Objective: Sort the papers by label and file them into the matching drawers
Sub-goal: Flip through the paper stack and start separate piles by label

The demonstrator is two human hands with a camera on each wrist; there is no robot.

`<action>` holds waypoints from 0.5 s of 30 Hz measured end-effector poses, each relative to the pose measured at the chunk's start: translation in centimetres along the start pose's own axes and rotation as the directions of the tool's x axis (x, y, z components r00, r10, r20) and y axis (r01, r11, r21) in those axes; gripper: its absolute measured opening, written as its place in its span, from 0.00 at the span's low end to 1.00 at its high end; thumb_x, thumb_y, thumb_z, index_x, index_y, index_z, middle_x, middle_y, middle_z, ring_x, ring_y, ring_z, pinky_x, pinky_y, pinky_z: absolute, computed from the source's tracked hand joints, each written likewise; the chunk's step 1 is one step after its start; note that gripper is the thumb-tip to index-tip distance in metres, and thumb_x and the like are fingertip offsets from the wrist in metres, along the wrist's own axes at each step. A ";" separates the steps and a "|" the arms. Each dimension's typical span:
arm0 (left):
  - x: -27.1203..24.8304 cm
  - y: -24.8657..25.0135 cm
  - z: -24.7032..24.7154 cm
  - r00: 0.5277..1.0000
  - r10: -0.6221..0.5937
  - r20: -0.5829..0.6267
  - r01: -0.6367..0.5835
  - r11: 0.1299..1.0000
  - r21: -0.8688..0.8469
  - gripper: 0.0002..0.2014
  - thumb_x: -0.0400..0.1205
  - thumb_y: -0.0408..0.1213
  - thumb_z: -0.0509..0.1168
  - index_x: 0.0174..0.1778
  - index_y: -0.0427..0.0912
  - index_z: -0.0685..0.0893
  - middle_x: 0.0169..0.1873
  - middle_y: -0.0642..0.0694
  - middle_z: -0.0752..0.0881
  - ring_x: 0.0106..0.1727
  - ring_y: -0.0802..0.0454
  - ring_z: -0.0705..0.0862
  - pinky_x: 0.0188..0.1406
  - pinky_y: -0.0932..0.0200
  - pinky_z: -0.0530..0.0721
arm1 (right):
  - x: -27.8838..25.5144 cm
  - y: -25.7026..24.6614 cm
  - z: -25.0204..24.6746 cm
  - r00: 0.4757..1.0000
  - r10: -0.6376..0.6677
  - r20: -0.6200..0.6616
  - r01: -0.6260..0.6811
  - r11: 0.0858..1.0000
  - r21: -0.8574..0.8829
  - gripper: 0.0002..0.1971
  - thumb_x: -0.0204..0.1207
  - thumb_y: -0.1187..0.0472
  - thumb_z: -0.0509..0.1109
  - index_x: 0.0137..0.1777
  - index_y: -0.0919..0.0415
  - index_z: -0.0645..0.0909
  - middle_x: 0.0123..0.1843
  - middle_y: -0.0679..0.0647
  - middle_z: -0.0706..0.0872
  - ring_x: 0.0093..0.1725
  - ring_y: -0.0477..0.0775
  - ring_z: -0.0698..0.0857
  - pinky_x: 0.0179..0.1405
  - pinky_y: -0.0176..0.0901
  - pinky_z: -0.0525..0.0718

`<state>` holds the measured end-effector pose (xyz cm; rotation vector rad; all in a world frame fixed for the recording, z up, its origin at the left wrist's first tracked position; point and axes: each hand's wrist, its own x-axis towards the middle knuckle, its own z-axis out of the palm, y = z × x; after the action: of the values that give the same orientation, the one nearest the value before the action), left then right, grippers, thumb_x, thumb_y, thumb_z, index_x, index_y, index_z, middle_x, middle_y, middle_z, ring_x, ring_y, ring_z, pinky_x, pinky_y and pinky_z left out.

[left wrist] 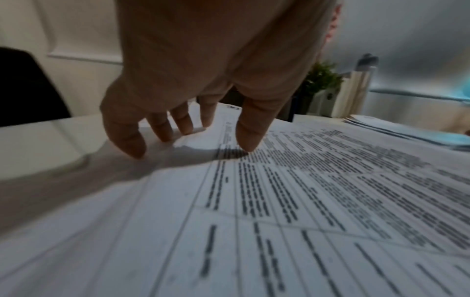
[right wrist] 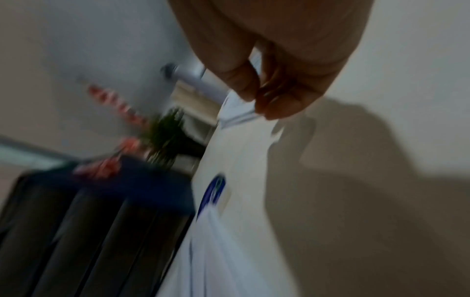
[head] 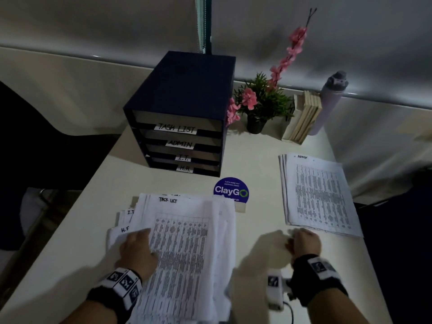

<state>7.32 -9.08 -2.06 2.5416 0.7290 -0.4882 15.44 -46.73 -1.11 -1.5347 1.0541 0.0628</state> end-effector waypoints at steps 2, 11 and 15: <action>-0.2 -1.2 -0.6 0.995 -0.097 -0.009 0.098 0.995 0.029 0.35 0.78 0.44 0.65 0.81 0.47 0.59 0.78 0.39 0.61 0.77 0.38 0.65 0.76 0.45 0.69 | -3.6 1.7 3.0 0.985 -0.060 0.159 0.063 0.998 -0.015 0.08 0.78 0.72 0.66 0.38 0.66 0.81 0.27 0.59 0.79 0.17 0.49 0.78 0.16 0.35 0.79; -1.1 -2.7 -0.8 0.973 -0.020 0.229 0.094 0.944 -0.315 0.23 0.77 0.39 0.69 0.68 0.40 0.76 0.65 0.39 0.80 0.63 0.45 0.81 0.62 0.61 0.77 | -12.8 6.3 9.4 0.793 -0.176 0.583 0.503 0.729 -0.465 0.16 0.74 0.56 0.73 0.51 0.58 0.69 0.43 0.54 0.81 0.43 0.57 0.80 0.40 0.40 0.73; -1.0 -3.3 -1.2 0.966 -0.012 0.257 0.114 0.916 -0.384 0.29 0.78 0.35 0.70 0.75 0.38 0.72 0.75 0.38 0.72 0.73 0.44 0.73 0.71 0.60 0.70 | -12.2 5.7 9.1 0.849 -0.209 0.486 0.479 0.695 -0.537 0.14 0.71 0.57 0.74 0.51 0.64 0.79 0.45 0.57 0.85 0.47 0.58 0.84 0.45 0.41 0.78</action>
<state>4.92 -6.42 -1.67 2.0395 0.7329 -0.6019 9.24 -31.71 -1.00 -2.2172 0.3900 0.4935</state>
